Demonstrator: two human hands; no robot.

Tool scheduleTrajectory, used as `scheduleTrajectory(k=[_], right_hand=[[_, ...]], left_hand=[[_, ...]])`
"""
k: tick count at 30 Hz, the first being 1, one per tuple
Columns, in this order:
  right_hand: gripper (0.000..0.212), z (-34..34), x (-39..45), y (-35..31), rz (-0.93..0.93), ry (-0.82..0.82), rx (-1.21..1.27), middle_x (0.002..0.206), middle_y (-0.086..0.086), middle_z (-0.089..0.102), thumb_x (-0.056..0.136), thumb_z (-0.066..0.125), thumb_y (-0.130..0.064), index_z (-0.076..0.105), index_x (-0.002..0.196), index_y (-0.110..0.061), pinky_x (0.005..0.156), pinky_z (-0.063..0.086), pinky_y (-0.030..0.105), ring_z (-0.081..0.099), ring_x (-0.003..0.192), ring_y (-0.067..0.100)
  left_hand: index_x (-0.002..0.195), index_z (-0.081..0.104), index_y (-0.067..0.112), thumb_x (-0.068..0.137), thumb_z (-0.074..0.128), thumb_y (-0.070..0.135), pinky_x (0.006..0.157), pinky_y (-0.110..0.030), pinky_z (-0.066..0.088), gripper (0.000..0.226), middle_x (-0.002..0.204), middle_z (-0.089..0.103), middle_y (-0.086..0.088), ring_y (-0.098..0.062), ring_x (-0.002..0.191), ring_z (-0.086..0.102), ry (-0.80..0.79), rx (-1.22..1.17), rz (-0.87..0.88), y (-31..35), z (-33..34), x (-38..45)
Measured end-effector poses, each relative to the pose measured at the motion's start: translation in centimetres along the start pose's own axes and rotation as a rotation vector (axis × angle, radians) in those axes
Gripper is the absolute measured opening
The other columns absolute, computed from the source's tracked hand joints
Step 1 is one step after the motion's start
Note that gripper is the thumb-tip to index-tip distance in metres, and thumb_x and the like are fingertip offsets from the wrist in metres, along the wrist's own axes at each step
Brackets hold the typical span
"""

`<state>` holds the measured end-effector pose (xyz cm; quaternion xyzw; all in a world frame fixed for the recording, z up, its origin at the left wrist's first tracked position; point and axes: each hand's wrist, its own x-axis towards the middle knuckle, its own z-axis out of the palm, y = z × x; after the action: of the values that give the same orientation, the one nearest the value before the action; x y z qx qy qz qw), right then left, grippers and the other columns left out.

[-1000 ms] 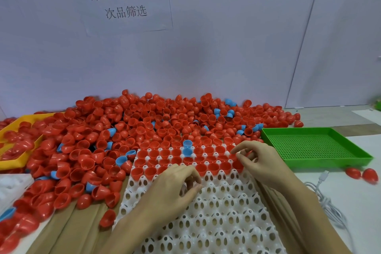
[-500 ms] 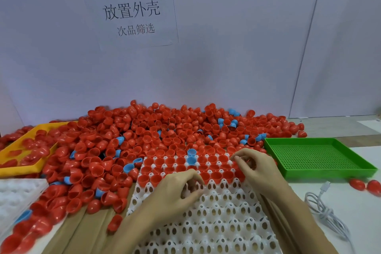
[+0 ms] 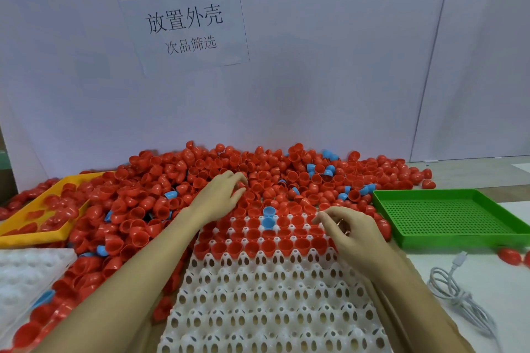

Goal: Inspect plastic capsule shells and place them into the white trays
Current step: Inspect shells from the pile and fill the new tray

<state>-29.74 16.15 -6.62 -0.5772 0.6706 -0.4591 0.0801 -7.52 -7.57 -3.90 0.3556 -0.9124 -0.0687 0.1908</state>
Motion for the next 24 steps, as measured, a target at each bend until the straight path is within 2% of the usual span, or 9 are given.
scheduleTrajectory(k=[3, 6, 9, 12, 15, 18, 21, 24], right_hand=[[0.022, -0.2, 0.2, 0.5, 0.003, 0.008, -0.024, 0.089, -0.018, 0.075, 0.106, 0.059, -0.033, 0.077, 0.094, -0.034, 0.071, 0.048, 0.015, 0.067, 0.084, 0.000], [0.022, -0.3, 0.3, 0.7, -0.003, 0.017, -0.019, 0.089, -0.020, 0.074, 0.106, 0.058, -0.035, 0.076, 0.092, -0.037, 0.069, 0.049, 0.015, 0.068, 0.082, 0.003], [0.022, -0.1, 0.3, 0.6, -0.016, 0.010, -0.005, 0.091, -0.023, 0.073, 0.105, 0.058, -0.036, 0.074, 0.091, -0.040, 0.070, 0.049, 0.014, 0.068, 0.081, 0.002], [0.023, -0.1, 0.2, 0.6, -0.007, -0.001, -0.008, 0.089, -0.021, 0.073, 0.105, 0.058, -0.037, 0.075, 0.090, -0.040, 0.067, 0.049, 0.015, 0.067, 0.077, 0.004], [0.023, -0.3, 0.2, 0.5, 0.007, 0.009, -0.016, 0.087, -0.021, 0.073, 0.106, 0.058, -0.035, 0.075, 0.090, -0.038, 0.066, 0.048, 0.014, 0.067, 0.078, 0.003], [0.023, -0.3, 0.1, 0.0, 0.019, 0.015, 0.000, 0.085, -0.020, 0.074, 0.106, 0.060, -0.031, 0.076, 0.090, -0.034, 0.066, 0.047, 0.014, 0.067, 0.078, 0.002], [0.019, -0.1, 0.1, -1.0, 0.067, -0.009, 0.095, 0.086, -0.021, 0.074, 0.105, 0.062, -0.027, 0.078, 0.095, -0.032, 0.070, 0.050, 0.017, 0.068, 0.080, 0.002], [0.011, -0.3, -0.3, -2.7, 0.120, -0.129, 0.330, 0.095, -0.010, 0.077, 0.101, 0.069, -0.029, 0.077, 0.107, -0.034, 0.069, 0.059, 0.026, 0.074, 0.084, 0.012]], left_hand=[[0.148, 0.052, 0.033, 0.112, 0.045, 0.022, 0.099, -0.035, 0.054, 0.039, 0.139, 0.053, 0.007, -0.014, 0.120, 0.056, -0.248, 0.234, 0.152, -0.9, -0.1, 1.3], [0.149, 0.051, 0.037, 0.107, 0.054, 0.018, 0.094, -0.037, 0.057, 0.046, 0.139, 0.051, 0.007, -0.015, 0.119, 0.056, -0.297, 0.363, 0.181, -1.0, 0.1, 2.0], [0.137, 0.059, 0.029, 0.099, 0.065, 0.014, 0.090, -0.037, 0.057, 0.041, 0.126, 0.057, 0.005, -0.017, 0.109, 0.062, -0.212, 0.344, 0.159, -0.9, 0.7, 2.4], [0.127, 0.065, 0.025, 0.096, 0.066, 0.007, 0.086, -0.035, 0.057, 0.036, 0.117, 0.058, 0.005, -0.019, 0.103, 0.064, -0.081, 0.210, 0.086, -1.6, 0.9, 2.1], [0.123, 0.068, 0.021, 0.094, 0.066, 0.002, 0.087, -0.034, 0.057, 0.035, 0.113, 0.059, 0.003, -0.014, 0.094, 0.061, 0.162, 0.009, 0.035, -1.9, 0.2, 1.3], [0.120, 0.071, 0.023, 0.091, 0.071, 0.001, 0.087, -0.028, 0.059, 0.036, 0.117, 0.062, 0.005, -0.008, 0.094, 0.063, 0.381, -0.217, -0.021, -0.6, -1.4, -0.1], [0.117, 0.072, 0.028, 0.090, 0.076, 0.004, 0.085, -0.022, 0.060, 0.037, 0.118, 0.067, 0.011, -0.006, 0.094, 0.067, 0.441, -0.428, -0.029, 2.4, -2.7, -3.0], [0.114, 0.073, 0.034, 0.088, 0.082, 0.014, 0.083, -0.020, 0.060, 0.034, 0.110, 0.072, 0.016, -0.008, 0.094, 0.072, 0.392, -0.608, -0.002, 6.2, -2.8, -7.2]])
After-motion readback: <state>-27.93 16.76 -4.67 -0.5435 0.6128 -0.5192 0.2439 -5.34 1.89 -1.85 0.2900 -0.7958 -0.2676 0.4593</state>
